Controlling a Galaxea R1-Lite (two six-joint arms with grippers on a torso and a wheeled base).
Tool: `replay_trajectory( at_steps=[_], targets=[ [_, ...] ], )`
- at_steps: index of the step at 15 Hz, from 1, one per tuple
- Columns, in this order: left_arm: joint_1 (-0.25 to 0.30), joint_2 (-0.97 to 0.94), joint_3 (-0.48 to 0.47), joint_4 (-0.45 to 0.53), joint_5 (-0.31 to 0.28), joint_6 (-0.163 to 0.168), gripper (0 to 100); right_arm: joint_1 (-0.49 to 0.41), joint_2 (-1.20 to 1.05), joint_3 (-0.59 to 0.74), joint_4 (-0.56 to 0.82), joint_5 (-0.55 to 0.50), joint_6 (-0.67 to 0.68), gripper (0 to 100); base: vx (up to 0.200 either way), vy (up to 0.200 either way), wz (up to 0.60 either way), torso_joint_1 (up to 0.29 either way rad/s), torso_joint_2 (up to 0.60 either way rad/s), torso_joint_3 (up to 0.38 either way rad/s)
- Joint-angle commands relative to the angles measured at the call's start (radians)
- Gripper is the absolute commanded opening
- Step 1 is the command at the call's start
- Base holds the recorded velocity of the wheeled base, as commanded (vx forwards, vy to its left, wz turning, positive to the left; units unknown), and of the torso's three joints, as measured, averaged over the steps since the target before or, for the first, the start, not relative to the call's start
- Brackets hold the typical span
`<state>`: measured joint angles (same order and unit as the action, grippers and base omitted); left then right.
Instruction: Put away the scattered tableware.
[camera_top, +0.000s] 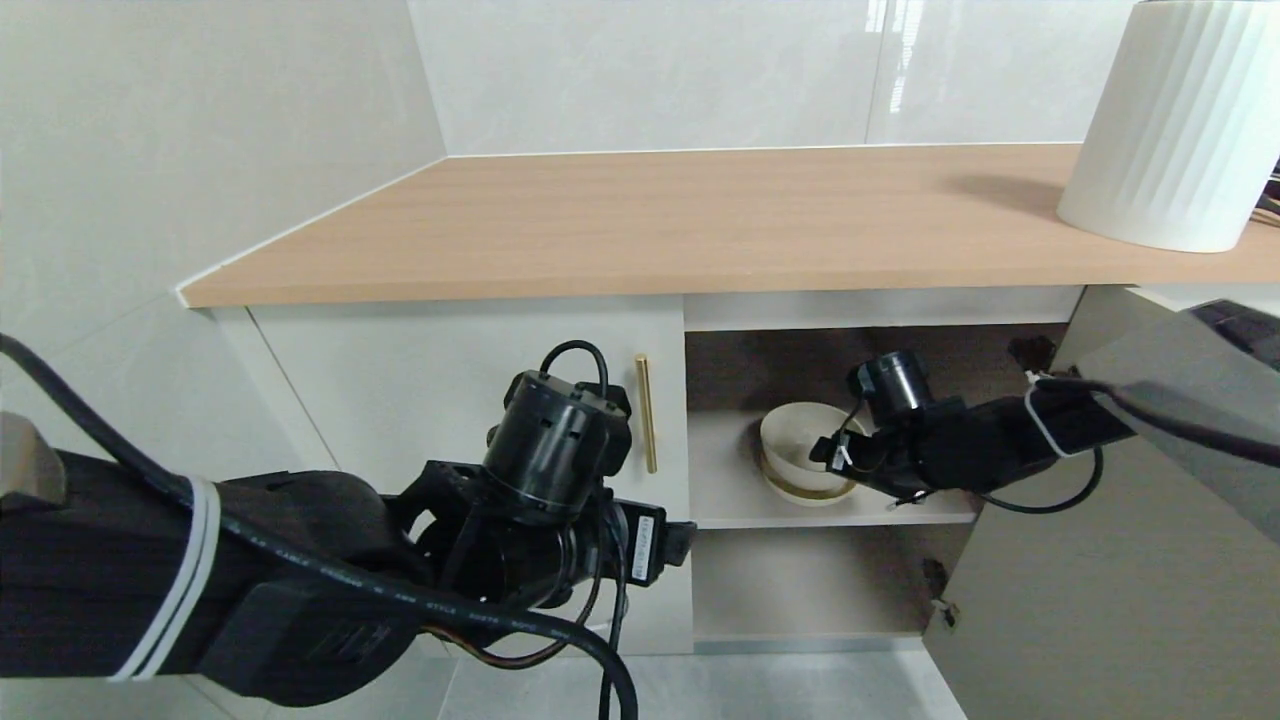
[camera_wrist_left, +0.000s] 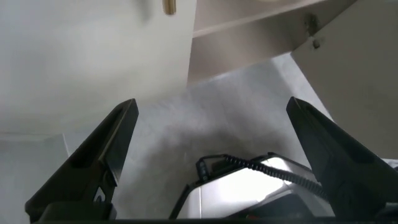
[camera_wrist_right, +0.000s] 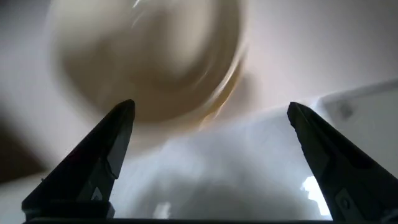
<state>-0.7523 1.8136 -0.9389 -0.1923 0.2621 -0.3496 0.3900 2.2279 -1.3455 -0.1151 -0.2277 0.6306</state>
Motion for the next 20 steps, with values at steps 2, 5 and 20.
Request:
replay_trajectory(
  at_steps=[2, 5, 20],
  targets=[
    [0.034, -0.092, 0.049, -0.012, 0.0, 0.004, 100, 0.024, -0.281, 0.157, 0.071, 0.136, -0.016, 100, 0.0, 0.0, 0.0, 0.0, 0.0, 0.0],
    [0.154, -0.267, 0.143, -0.012, -0.004, 0.061, 100, 0.041, -0.594, 0.241, 0.249, 0.16, -0.092, 100, 0.0, 0.0, 0.0, 0.0, 0.0, 0.0],
    [0.154, -0.453, 0.367, -0.009, -0.003, 0.112, 100, 0.191, -0.863, 0.459, 0.448, 0.169, -0.163, 100, -0.133, 0.0, 0.0, 0.0, 0.0, 0.002]
  ],
)
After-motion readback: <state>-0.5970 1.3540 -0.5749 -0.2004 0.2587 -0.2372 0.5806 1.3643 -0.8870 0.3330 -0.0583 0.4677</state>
